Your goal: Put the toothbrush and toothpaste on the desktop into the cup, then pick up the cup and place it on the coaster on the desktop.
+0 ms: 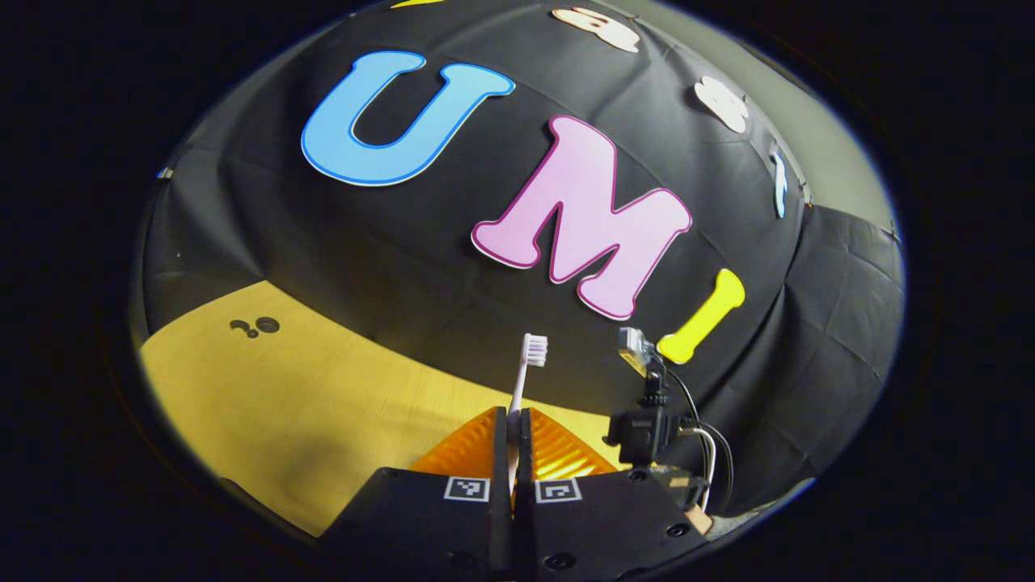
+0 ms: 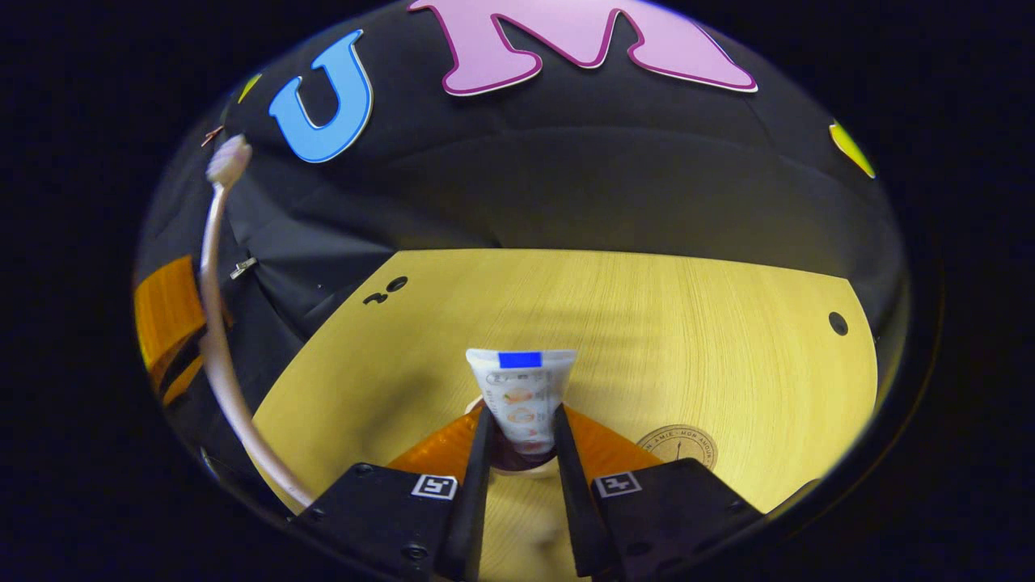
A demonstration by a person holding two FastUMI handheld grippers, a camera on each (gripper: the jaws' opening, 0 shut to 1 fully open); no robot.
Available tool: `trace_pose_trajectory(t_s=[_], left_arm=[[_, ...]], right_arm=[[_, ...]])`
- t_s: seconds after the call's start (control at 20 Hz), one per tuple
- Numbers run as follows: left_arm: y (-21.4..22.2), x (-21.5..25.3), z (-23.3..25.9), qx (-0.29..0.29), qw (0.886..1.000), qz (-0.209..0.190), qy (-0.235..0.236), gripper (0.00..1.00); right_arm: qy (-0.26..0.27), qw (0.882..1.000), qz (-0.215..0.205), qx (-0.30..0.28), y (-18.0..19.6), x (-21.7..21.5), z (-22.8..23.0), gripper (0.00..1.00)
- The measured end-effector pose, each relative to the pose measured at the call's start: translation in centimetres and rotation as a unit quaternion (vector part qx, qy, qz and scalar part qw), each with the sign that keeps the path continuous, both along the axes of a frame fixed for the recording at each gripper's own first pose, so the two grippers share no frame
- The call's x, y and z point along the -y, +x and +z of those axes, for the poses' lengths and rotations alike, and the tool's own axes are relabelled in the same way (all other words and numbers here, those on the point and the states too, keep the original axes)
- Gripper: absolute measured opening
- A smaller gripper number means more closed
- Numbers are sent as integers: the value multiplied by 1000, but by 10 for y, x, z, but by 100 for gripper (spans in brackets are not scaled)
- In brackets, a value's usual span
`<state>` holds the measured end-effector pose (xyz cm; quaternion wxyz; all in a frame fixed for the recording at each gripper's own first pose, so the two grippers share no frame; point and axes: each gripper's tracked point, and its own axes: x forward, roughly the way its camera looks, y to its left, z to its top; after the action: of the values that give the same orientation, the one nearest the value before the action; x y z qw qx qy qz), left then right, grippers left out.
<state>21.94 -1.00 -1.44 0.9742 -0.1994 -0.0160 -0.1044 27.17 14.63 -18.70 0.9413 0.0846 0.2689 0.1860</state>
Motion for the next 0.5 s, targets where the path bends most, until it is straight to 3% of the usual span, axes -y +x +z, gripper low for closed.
trace_pose_trajectory(t_s=[0.15, 0.5], left_arm=[[25, -3, -6, 12, 1000, 7, -21, 6], [63, 5, -21, 41, 997, 18, -55, 6]], right_arm=[[2, 1000, -9, 3, -5, 16, 7, 55], [2, 999, -41, 6, -56, 98, 16, 57]])
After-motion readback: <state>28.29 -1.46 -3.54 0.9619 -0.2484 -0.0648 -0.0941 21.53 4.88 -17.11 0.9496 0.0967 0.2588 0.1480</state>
